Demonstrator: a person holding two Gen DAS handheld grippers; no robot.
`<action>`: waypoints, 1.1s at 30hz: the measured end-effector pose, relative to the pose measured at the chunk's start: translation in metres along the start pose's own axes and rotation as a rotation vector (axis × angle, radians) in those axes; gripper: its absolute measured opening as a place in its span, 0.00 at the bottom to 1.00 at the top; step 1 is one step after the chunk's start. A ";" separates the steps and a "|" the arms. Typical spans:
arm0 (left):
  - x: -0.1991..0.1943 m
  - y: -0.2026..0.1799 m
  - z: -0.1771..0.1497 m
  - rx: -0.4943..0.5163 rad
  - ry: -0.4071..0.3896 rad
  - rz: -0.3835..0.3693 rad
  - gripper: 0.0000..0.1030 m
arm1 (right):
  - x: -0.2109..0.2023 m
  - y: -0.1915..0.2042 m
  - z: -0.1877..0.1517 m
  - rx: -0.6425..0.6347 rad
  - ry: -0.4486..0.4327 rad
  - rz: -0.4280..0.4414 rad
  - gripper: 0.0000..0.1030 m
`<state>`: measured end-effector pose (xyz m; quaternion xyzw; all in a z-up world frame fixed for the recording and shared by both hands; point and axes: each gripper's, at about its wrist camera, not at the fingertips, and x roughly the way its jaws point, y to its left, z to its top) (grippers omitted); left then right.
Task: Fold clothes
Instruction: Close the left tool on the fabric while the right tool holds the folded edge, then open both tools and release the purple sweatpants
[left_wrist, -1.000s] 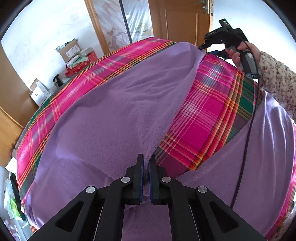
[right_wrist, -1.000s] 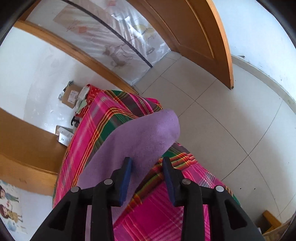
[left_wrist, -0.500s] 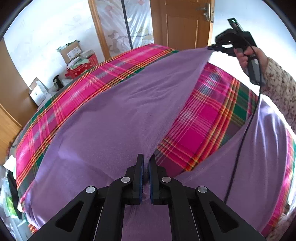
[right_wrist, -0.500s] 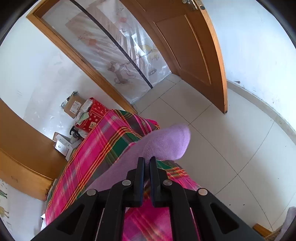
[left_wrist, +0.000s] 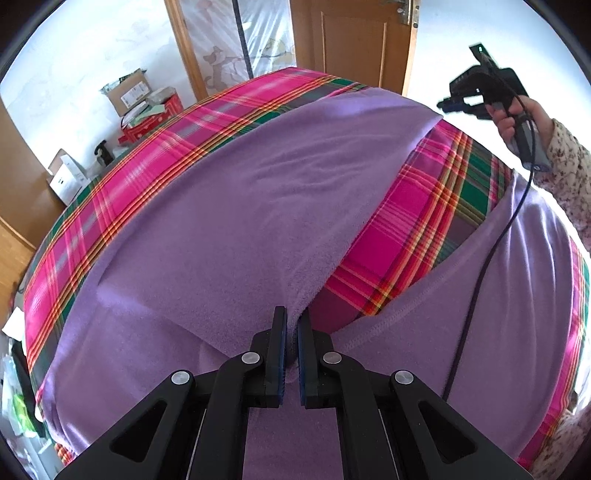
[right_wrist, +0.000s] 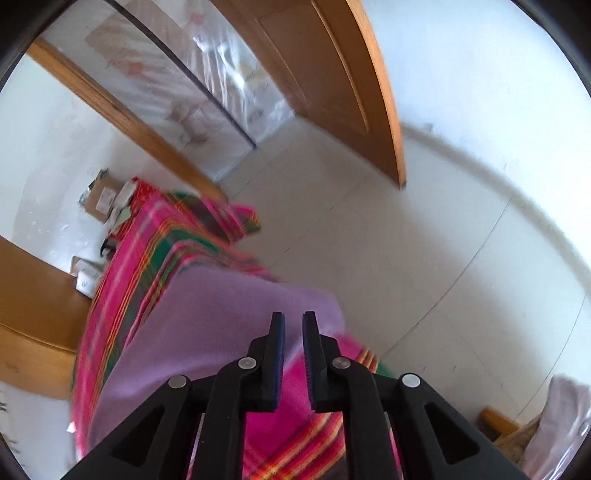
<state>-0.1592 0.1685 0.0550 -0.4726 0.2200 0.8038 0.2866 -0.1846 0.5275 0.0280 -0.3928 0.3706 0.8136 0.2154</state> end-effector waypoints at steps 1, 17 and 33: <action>0.000 0.000 0.000 0.000 0.001 0.000 0.05 | 0.001 0.007 0.002 -0.029 -0.013 0.028 0.11; 0.009 -0.004 -0.001 -0.013 0.015 -0.013 0.06 | 0.056 0.059 0.009 -0.145 0.016 0.080 0.17; -0.022 0.010 -0.012 -0.101 -0.048 -0.144 0.22 | 0.052 0.088 0.011 -0.237 -0.065 -0.092 0.15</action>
